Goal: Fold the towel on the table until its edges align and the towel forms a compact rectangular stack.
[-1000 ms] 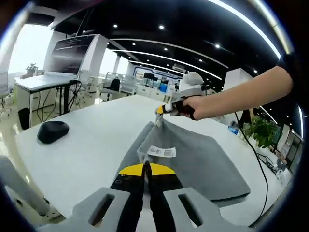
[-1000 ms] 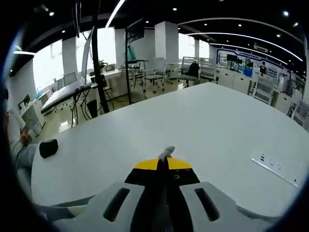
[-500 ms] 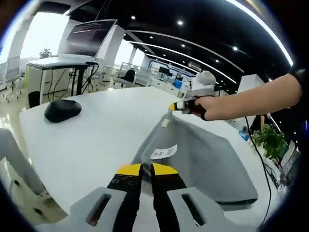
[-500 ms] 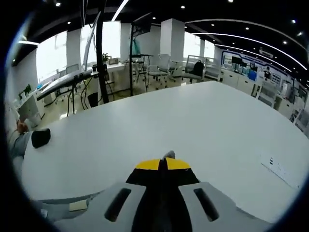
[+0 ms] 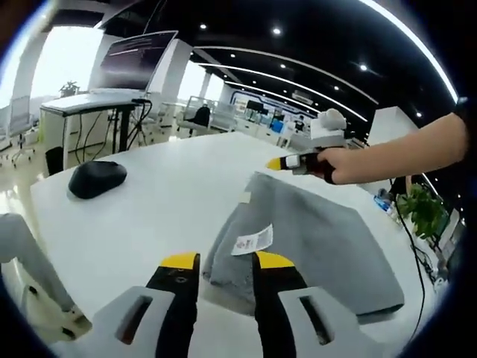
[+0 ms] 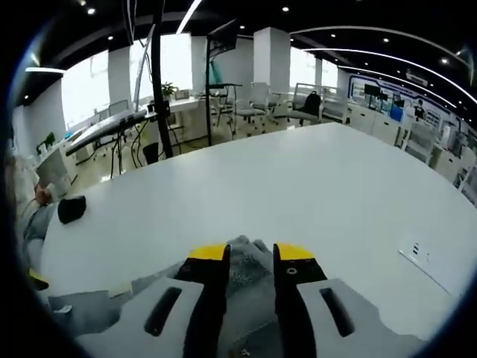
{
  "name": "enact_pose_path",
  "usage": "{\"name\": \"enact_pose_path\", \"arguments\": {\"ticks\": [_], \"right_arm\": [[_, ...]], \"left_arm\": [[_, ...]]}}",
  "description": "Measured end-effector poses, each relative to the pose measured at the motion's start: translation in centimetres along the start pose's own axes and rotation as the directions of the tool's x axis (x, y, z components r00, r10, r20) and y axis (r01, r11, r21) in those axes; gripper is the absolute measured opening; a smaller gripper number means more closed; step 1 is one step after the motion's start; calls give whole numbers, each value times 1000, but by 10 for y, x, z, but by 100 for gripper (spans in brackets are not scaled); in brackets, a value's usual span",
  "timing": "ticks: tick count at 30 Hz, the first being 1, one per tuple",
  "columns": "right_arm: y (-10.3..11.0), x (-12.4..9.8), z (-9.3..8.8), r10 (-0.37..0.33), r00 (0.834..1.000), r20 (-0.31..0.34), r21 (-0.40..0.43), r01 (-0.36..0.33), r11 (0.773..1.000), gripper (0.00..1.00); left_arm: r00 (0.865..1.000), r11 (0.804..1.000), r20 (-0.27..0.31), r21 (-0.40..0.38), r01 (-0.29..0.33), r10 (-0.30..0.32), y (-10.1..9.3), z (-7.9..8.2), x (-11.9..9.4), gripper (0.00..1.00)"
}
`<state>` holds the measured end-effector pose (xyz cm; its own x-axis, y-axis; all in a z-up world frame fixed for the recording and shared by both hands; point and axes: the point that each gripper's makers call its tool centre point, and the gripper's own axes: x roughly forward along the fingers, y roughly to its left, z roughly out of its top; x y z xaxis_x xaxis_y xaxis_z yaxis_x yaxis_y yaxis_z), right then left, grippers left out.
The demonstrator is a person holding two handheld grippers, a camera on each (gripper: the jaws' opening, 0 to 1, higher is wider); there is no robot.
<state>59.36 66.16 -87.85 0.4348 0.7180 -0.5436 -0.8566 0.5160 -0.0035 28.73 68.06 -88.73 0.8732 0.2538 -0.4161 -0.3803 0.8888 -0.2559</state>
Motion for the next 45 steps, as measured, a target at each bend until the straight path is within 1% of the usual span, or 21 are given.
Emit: {"name": "enact_pose_path", "arguments": {"ticks": [2,4,11,12,14,16,18,22,24,25,26,27,30,32,36,38,40,41,42,44,45], "right_arm": [[-3,-4,-3,2,1000,-14,-4,-2,1000,25],[-10,-3,-3,2,1000,-20,9,-2,1000,25],[-15,-23,-13,3,999,-41,15,-2,1000,28],[-16,-24,-13,4,999,-43,11,-4,1000,28],[-28,-34,-17,-8,999,-52,10,9,1000,28],[-39,-43,-19,-29,998,-57,14,30,999,28],[-49,-50,-20,-41,998,-53,21,42,999,29],[-65,-73,-26,-58,997,-53,43,61,997,29],[-80,-80,-34,-78,995,-66,52,81,995,29],[-87,-87,-38,-90,993,-71,70,95,993,29],[-94,-90,-40,-99,992,-73,82,105,991,29],[-105,-93,-41,-110,991,-73,88,117,989,29],[-117,-109,-53,-131,988,-84,100,139,985,29],[-123,-122,-62,-147,985,-90,111,156,981,29],[-136,-138,-76,-167,980,-104,134,180,974,29],[-137,-150,-84,-176,978,-113,139,191,972,29],[-147,-155,-87,-184,976,-116,155,201,967,30],[-147,-160,-89,-176,978,-113,156,192,969,31],[-147,-164,-90,-162,981,-109,149,177,973,34],[-150,-166,-92,-146,984,-105,142,160,977,38],[-151,-167,-93,-143,984,-104,150,157,976,39]], "left_arm": [[999,999,24,25,41,-41,-8,6,1,38],[997,996,13,38,77,-77,-14,7,2,47],[986,978,-19,125,168,-167,-39,8,7,57],[973,966,-40,123,229,-226,-54,6,7,59],[968,961,-44,119,250,-247,-62,5,8,61],[957,944,-68,156,290,-283,-74,3,7,65],[952,935,-82,181,306,-296,-82,2,7,69],[927,904,-124,209,372,-353,-104,-2,9,77],[915,891,-165,216,399,-370,-116,-9,11,80],[895,869,-228,241,433,-383,-122,-19,12,82],[886,854,-242,260,451,-395,-126,-21,13,82],[879,840,-253,278,467,-405,-133,-24,15,82],[854,806,-274,297,513,-442,-155,-28,14,82],[832,778,-292,306,549,-472,-169,-31,12,82],[797,739,-330,311,597,-505,-191,-42,10,83],[782,721,-348,314,618,-518,-200,-46,7,83],[756,685,-376,329,650,-537,-215,-51,2,83],[743,671,-385,329,664,-547,-221,-53,0,84],[724,650,-399,329,686,-562,-229,-56,-3,84],[701,619,-421,335,710,-577,-239,-60,-6,85],[680,588,-447,347,731,-581,-246,-65,-8,86]]}}
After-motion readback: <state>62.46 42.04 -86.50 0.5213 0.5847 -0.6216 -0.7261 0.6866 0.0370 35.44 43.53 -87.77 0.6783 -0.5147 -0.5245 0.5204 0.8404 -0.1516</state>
